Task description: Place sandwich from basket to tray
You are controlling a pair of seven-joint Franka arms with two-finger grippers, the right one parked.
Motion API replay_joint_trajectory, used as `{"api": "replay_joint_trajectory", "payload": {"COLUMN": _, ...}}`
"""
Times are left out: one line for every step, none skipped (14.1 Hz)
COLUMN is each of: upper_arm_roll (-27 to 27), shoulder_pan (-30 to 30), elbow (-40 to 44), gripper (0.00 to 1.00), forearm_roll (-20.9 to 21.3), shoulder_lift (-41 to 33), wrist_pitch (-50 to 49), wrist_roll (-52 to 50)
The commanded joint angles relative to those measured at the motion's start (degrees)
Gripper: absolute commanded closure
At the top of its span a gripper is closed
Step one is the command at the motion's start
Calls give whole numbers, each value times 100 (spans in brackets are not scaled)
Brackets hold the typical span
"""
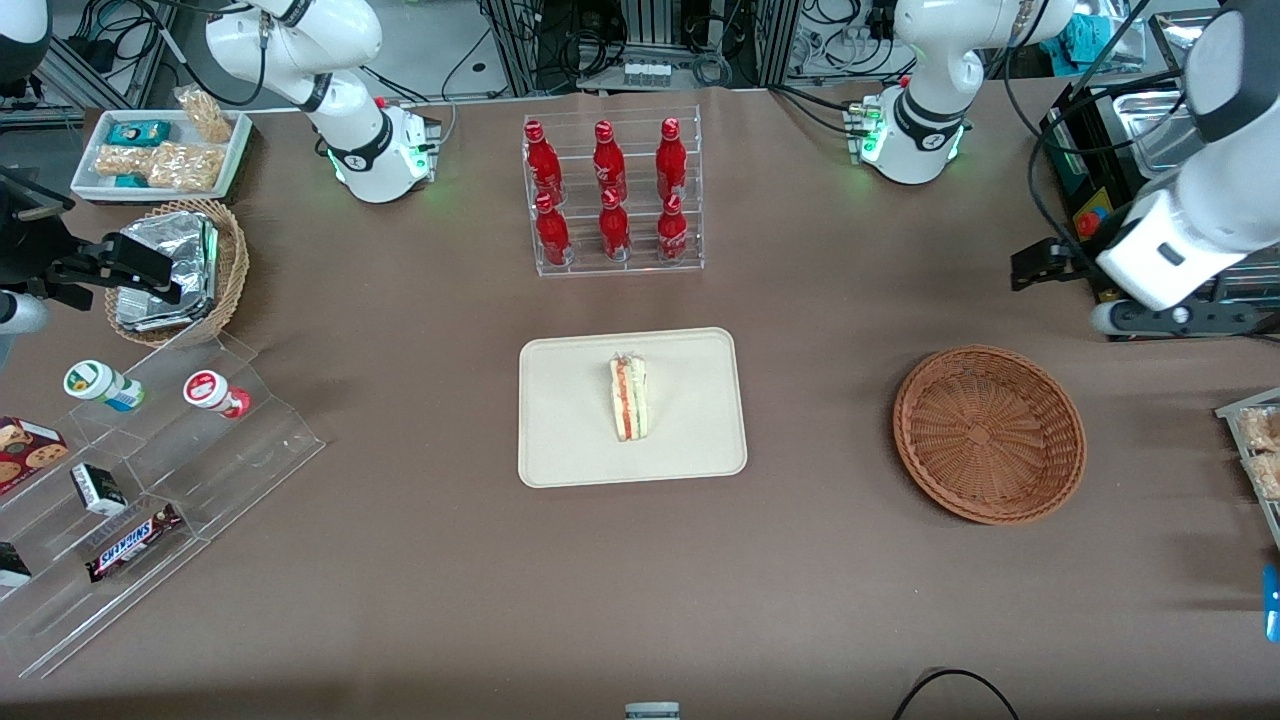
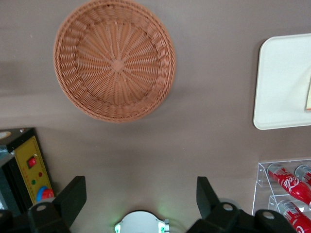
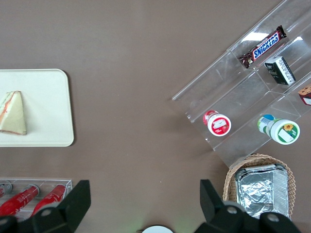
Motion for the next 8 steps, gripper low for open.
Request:
{"api": "replay_joint_trajectory", "payload": {"upper_arm_roll": -119, "shoulder_pan": 98, "elbow": 391, "gripper": 0, "forearm_roll": 88, "shoulder_lift": 84, "wrist_pitch": -122, "wrist_roll": 119}}
{"api": "replay_joint_trajectory", "payload": {"upper_arm_roll": -111, "shoulder_pan": 98, "elbow": 479, "gripper": 0, "forearm_roll": 97, "shoulder_lift": 110, "wrist_pitch": -122, "wrist_roll": 127}}
{"api": "replay_joint_trajectory", "payload": {"upper_arm_roll": -111, "shoulder_pan": 107, "elbow": 532, "gripper": 0, "forearm_roll": 105, "shoulder_lift": 128, "wrist_pitch": -122, "wrist_roll": 128}}
{"api": "replay_joint_trajectory", "payload": {"upper_arm_roll": -102, "shoulder_pan": 107, "elbow": 541, "gripper": 0, "forearm_roll": 123, "shoulder_lift": 119, "wrist_pitch": -96, "wrist_roll": 128}}
{"api": "replay_joint_trajectory", "payload": {"upper_arm_roll": -32, "shoulder_pan": 107, "elbow": 550, "gripper": 0, "forearm_roll": 236, "shoulder_lift": 111, "wrist_pitch": -96, "wrist_roll": 128}}
{"api": "replay_joint_trajectory", "payload": {"upper_arm_roll": -5, "shoulder_pan": 98, "elbow": 611, "gripper": 0, "forearm_roll": 272, "shoulder_lift": 111, "wrist_pitch": -105, "wrist_roll": 128}}
{"api": "replay_joint_trajectory", "payload": {"upper_arm_roll": 38, "shoulder_pan": 98, "elbow": 699, "gripper": 0, "forearm_roll": 272, "shoulder_lift": 111, "wrist_pitch": -114, "wrist_roll": 128}}
{"api": "replay_joint_trajectory", "payload": {"upper_arm_roll": 91, "shoulder_pan": 98, "elbow": 769, "gripper": 0, "forearm_roll": 272, "shoulder_lift": 111, "wrist_pitch": -122, "wrist_roll": 136}}
